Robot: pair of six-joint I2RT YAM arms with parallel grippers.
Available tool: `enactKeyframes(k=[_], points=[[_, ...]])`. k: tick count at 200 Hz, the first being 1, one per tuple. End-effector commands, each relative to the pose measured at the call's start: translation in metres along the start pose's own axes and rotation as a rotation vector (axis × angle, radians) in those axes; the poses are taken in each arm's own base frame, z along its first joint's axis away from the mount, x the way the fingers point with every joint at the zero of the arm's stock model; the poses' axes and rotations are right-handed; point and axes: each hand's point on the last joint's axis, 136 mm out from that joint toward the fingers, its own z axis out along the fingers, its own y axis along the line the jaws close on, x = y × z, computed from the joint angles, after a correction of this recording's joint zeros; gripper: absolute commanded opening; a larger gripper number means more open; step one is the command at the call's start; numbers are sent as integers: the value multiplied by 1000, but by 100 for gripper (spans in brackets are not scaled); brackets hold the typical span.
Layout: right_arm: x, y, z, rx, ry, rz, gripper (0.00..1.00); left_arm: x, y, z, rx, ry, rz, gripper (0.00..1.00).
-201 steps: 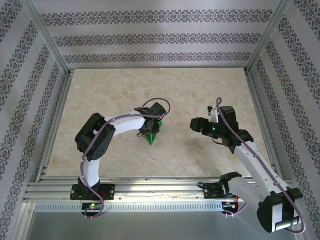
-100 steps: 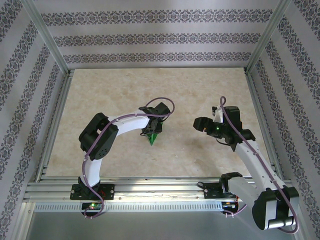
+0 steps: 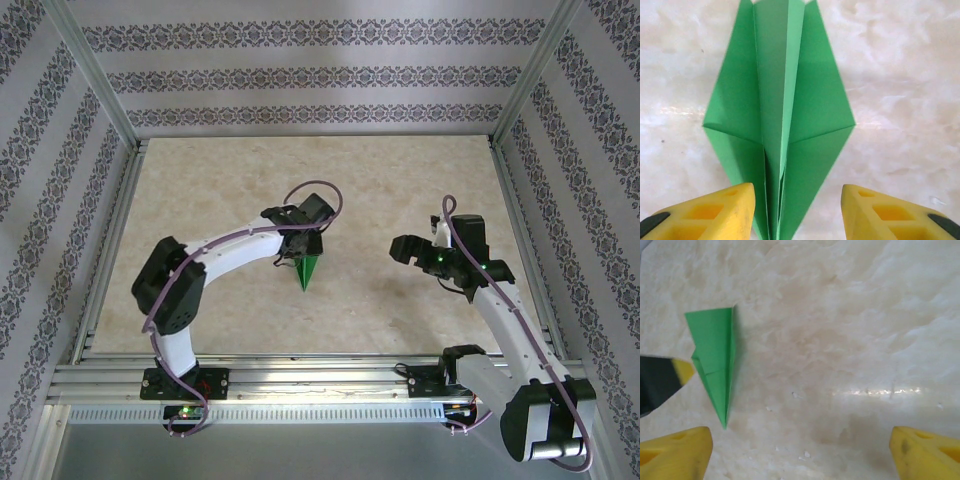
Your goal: Fold a paper plane with a square sheet of paper (pick it up from the middle)
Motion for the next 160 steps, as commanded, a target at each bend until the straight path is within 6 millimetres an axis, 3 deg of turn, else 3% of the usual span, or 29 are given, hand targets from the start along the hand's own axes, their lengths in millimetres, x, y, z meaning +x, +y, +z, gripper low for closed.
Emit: enactKeyframes(k=[1, 37, 81, 113, 131, 150, 160], points=[[-7, -20, -4, 112, -28, -24, 98, -11, 5, -22, 21, -83, 30, 51], [-17, -25, -6, 147, -65, -23, 98, -23, 20, -38, 99, -125, -3, 53], [-33, -32, -16, 204, -161, -86, 98, -25, 47, -33, 167, -109, -56, 51], [-59, -72, -28, 451, -310, -167, 98, -33, 86, -42, 159, -189, -90, 53], [-74, -86, -24, 530, -376, -236, 98, -40, 126, -55, 75, -285, -104, 68], [-89, -95, -9, 559, -445, -337, 98, -47, 170, -70, -33, -403, -90, 93], [-94, -101, 1, 568, -474, -380, 98, -51, 189, -76, -87, -468, -55, 100]])
